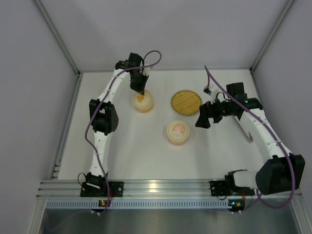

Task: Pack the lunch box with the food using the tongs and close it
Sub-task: Close the box lid on the packing box.

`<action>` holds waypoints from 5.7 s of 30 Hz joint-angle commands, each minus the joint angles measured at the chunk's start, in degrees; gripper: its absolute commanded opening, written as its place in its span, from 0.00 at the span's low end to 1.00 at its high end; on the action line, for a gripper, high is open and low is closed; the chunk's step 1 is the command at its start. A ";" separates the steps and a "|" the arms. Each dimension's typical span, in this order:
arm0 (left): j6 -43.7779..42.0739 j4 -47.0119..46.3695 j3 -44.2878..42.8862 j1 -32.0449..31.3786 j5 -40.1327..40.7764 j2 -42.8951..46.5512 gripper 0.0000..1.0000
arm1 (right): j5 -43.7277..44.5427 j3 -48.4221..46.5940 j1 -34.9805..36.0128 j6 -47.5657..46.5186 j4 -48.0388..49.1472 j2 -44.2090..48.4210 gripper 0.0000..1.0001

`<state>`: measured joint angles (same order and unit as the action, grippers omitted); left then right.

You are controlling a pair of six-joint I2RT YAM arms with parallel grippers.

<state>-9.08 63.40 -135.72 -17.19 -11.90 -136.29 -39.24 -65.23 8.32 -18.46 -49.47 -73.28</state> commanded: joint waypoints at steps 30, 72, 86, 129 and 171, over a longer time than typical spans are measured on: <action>1.61 -4.86 7.03 0.40 -1.90 3.48 0.37 | -2.42 0.63 -1.02 1.14 3.77 1.64 0.99; -4.81 -3.72 52.05 -8.29 2.93 37.59 0.00 | -3.65 0.72 -1.02 2.29 3.42 5.16 0.99; -3.40 -6.80 53.10 -10.06 6.63 40.31 0.00 | -3.38 1.42 -1.02 1.76 3.51 5.34 0.99; 0.38 -17.34 68.49 -23.33 24.57 44.44 0.00 | -4.88 2.56 -1.02 1.85 4.56 5.42 0.99; 0.73 -14.17 62.33 -19.81 9.88 41.81 0.61 | -4.44 3.53 -1.11 1.41 4.21 5.60 0.99</action>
<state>-7.86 51.00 -72.38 -36.91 -1.32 -93.80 -42.15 -61.39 8.32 -16.38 -47.97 -68.95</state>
